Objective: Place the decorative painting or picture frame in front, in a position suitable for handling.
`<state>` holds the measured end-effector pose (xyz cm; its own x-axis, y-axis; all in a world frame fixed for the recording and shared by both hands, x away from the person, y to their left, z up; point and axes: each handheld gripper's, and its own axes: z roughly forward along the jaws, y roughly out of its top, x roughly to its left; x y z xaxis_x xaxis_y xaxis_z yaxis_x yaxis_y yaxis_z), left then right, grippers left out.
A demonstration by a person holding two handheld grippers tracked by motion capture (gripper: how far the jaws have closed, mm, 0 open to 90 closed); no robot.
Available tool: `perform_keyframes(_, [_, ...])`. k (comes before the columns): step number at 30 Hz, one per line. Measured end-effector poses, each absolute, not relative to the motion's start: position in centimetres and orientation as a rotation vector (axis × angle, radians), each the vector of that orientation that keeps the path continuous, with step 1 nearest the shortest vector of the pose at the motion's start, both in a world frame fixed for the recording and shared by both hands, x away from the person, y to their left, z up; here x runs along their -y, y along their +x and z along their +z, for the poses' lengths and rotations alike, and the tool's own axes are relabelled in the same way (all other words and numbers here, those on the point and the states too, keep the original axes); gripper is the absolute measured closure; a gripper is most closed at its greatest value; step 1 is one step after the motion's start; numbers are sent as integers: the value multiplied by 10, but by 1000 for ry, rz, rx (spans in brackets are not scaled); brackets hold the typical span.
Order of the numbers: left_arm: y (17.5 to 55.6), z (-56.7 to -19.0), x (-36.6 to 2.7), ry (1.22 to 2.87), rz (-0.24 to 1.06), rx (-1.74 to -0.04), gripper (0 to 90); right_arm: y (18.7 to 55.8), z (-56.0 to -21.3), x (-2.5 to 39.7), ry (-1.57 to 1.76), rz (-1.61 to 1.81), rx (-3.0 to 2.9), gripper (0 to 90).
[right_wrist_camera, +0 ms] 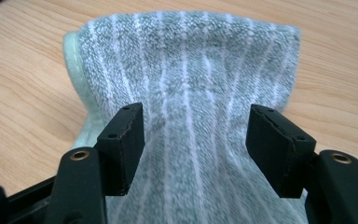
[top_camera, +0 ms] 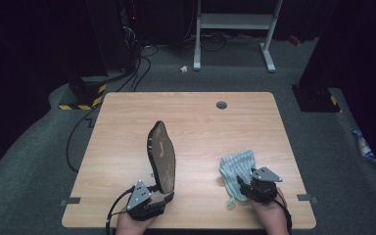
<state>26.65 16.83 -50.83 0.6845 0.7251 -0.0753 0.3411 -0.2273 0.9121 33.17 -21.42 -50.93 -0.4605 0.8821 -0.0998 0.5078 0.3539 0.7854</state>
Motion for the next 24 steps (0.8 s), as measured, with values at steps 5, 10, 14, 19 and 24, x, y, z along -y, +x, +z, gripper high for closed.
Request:
perform_keyframes(5, [269,-510,-158,1858,433,-808,454,326,-508,221,1214,935,-2082,373])
perform_keyframes(10, [272,-511,-149,1881,421,-774,448,320,-510,226,1226,919,-2074,374])
perform_keyframes(14, [273,-511,-141,1898,418,-745,446,317,-510,230,1230,910,-2068,374])
perform_keyframes(19, [275,-511,-135,1905,409,-727,445,312,-511,233,1238,898,-2065,374])
perform_keyframes(24, [278,-511,-130,1910,403,-712,445,307,-512,236,1239,896,-2062,374])
